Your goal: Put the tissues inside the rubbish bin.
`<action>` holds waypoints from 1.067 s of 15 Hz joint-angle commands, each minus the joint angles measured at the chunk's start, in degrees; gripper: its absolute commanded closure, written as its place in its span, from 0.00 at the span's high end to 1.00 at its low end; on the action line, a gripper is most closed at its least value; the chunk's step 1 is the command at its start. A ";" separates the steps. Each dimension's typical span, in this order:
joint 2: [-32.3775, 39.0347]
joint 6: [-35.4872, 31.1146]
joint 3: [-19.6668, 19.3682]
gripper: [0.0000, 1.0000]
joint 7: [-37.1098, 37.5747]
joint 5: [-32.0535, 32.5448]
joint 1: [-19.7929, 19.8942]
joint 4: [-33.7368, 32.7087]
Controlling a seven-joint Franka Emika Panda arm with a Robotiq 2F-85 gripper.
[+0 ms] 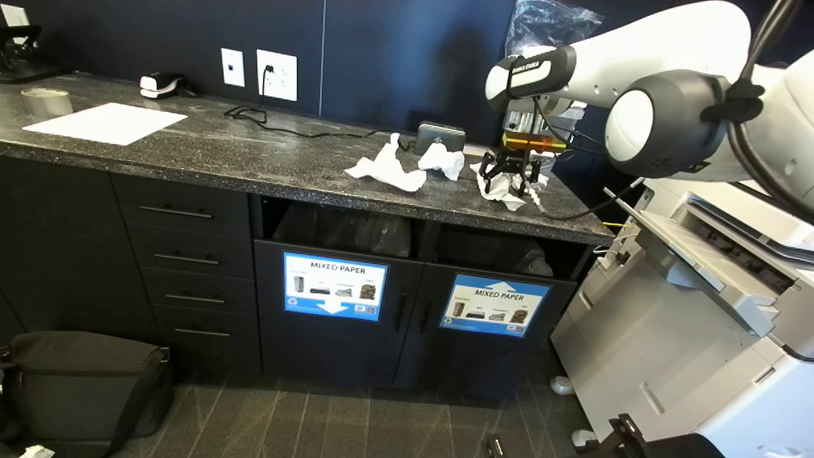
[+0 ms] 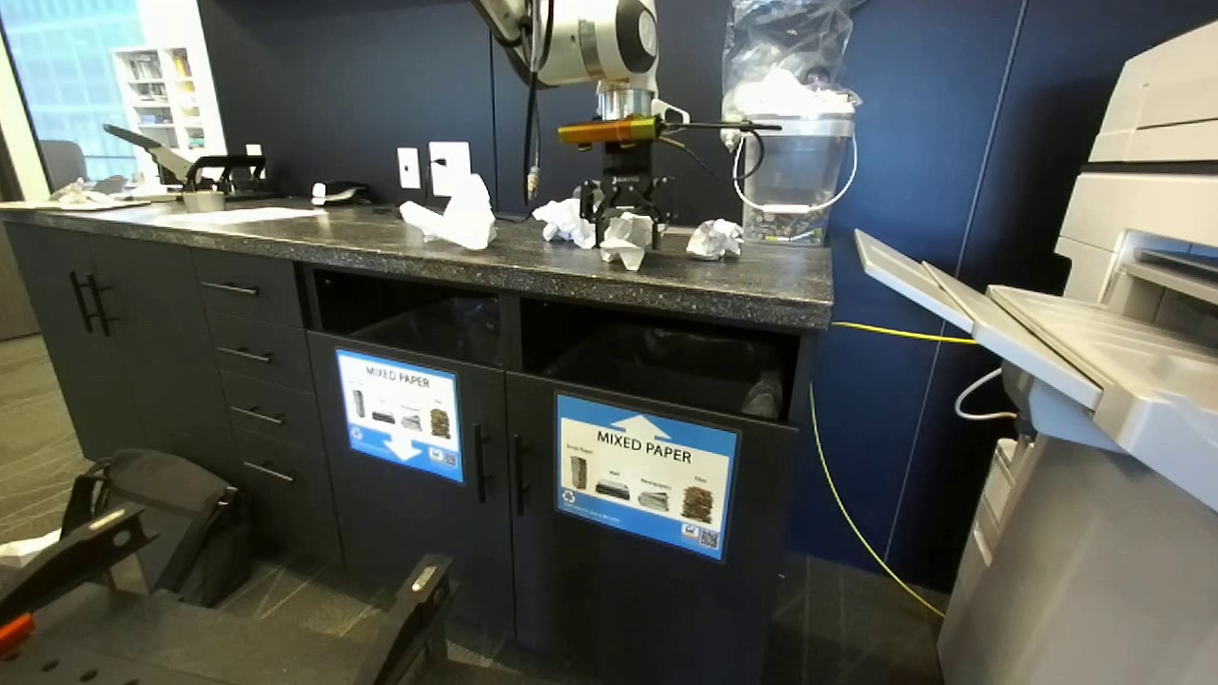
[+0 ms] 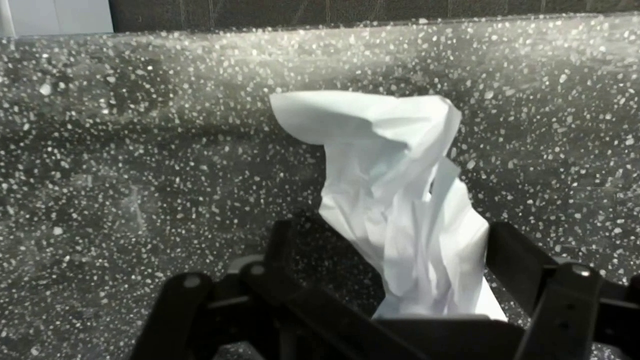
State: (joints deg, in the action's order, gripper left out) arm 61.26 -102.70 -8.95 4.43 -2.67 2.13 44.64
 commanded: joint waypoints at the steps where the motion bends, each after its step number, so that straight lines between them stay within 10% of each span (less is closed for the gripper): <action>1: 1.35 -0.41 0.56 1.00 0.69 -1.09 0.76 -2.87; 6: 1.47 -0.38 0.55 1.00 0.71 -1.08 0.78 -3.02; 7: 1.44 -0.46 0.57 0.75 0.69 -1.12 0.80 -2.98; 16: 1.59 -0.53 0.66 0.15 0.61 -1.11 0.79 -3.43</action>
State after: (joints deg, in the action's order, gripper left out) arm 61.35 -102.93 -8.91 4.62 -2.76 2.26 44.09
